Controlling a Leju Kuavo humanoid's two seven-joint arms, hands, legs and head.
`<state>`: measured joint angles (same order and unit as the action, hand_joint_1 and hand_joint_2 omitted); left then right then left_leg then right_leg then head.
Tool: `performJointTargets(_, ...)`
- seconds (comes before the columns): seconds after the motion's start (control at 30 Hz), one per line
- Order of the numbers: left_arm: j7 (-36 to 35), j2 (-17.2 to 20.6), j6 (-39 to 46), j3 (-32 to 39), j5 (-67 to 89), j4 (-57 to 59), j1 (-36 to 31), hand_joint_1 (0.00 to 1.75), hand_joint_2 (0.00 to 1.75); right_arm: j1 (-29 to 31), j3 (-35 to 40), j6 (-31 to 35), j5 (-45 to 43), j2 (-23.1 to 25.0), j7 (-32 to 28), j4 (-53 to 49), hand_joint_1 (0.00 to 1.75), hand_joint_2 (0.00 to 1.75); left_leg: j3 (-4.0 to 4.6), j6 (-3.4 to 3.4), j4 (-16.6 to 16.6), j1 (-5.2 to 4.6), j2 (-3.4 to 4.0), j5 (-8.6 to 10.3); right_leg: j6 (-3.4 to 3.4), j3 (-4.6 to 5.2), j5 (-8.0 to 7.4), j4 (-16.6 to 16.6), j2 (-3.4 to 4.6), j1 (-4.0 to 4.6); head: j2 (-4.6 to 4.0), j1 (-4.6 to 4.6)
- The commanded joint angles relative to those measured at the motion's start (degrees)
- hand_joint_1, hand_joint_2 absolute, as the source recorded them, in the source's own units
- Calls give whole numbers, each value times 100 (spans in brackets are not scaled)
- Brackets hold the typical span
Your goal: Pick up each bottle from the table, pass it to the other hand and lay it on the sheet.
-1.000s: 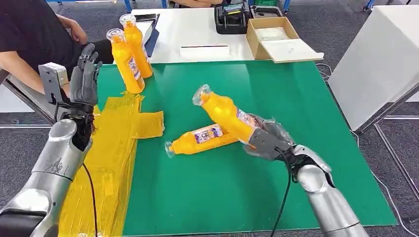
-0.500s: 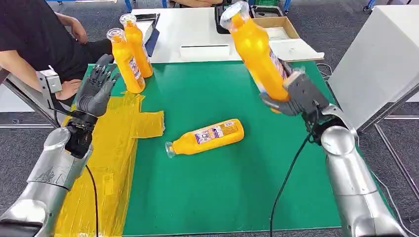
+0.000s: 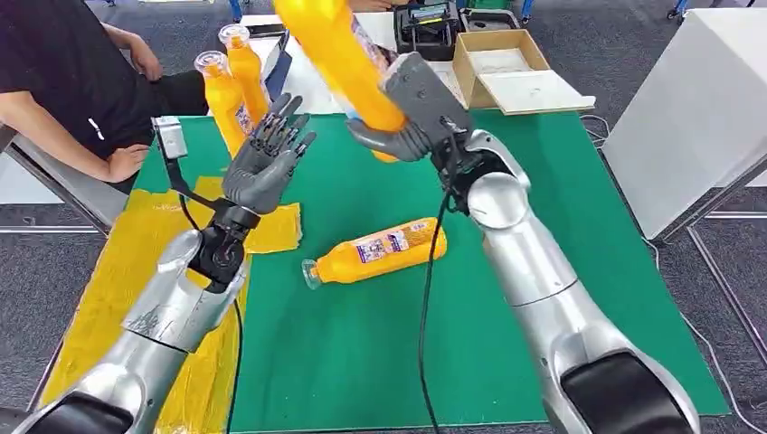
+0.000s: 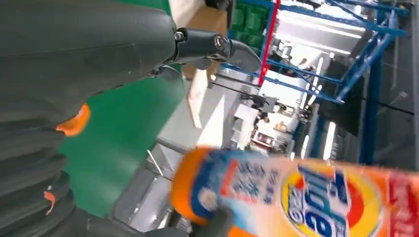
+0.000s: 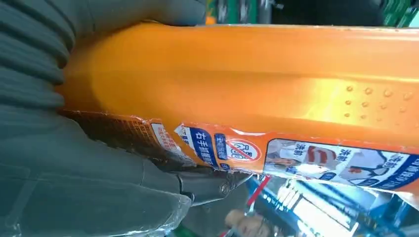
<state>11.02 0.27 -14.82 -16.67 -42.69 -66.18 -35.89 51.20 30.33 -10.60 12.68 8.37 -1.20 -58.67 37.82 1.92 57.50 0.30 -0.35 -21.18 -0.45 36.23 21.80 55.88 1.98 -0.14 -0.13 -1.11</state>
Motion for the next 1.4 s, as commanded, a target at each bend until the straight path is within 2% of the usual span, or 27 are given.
performJointTargets(0.03,93,-174,389,-16,174,-300,-189,0,175,58,895,124,12,415,25,727,175,175,-14,-9,2,-1,8,-7,0,-13,4,1,-6,1,0,-4)
performJointTargets(0.43,121,-175,610,397,400,-616,-49,0,175,-349,1141,178,56,348,-60,1016,175,175,-22,-9,-2,-2,-4,-8,1,-23,9,-3,-20,0,0,-2)
performJointTargets(0.83,-66,-357,535,150,544,-536,-143,0,175,-417,933,229,149,301,-89,968,175,175,-23,-12,5,-2,-24,-9,3,-29,17,2,-45,0,0,-2)
performJointTargets(1.03,-160,-425,519,-74,659,-551,-159,0,175,-417,906,213,256,348,-20,750,175,175,-7,-7,4,-1,-17,-3,1,-9,8,1,-30,1,0,-2)
performJointTargets(1.4,-206,-484,639,-130,786,-686,-152,0,175,-388,1268,39,387,612,114,975,175,175,-12,-9,5,-2,-6,-7,1,-11,9,3,-22,0,0,-4)
